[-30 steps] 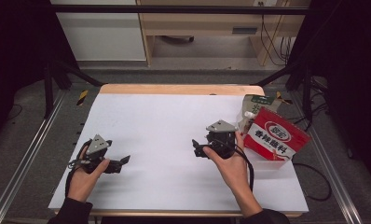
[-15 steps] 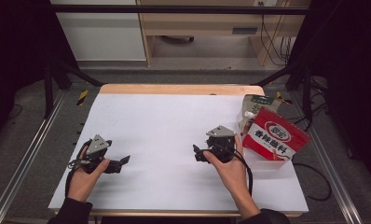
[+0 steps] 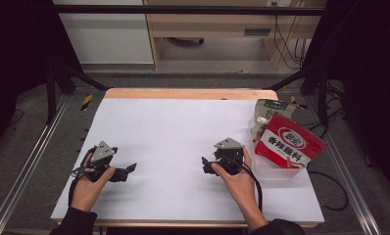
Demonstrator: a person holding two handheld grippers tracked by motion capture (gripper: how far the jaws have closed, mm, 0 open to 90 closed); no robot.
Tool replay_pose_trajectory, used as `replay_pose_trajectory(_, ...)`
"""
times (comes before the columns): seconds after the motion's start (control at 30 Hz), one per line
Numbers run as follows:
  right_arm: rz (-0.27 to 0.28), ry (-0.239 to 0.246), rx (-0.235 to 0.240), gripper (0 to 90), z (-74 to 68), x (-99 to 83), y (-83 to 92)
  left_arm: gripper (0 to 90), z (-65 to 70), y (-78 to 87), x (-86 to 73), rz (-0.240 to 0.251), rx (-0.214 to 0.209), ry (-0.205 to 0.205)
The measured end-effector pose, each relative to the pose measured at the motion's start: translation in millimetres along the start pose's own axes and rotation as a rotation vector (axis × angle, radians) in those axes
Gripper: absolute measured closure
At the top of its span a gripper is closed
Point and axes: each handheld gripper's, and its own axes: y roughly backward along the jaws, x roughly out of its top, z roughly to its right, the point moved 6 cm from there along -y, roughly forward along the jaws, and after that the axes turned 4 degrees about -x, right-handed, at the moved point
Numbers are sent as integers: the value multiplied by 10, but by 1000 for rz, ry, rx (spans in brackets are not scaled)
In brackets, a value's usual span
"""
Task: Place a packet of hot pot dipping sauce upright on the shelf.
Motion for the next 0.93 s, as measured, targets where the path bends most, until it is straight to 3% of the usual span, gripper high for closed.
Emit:
replay_pose_trajectory(0.37, -30, 3, 8, 72, -54, -54, -134, 53, -14, -11, -17, -12, 6, 5)
replay_pose_trajectory(0.7, -54, -48, 31, 77, -71, -83, -251, 54, -20, -21, -24, -18, 8, 4)
replay_pose_trajectory(0.93, -57, -16, 14, 91, -135, -143, -213, 55, -11, -16, -28, -15, 12, 15)
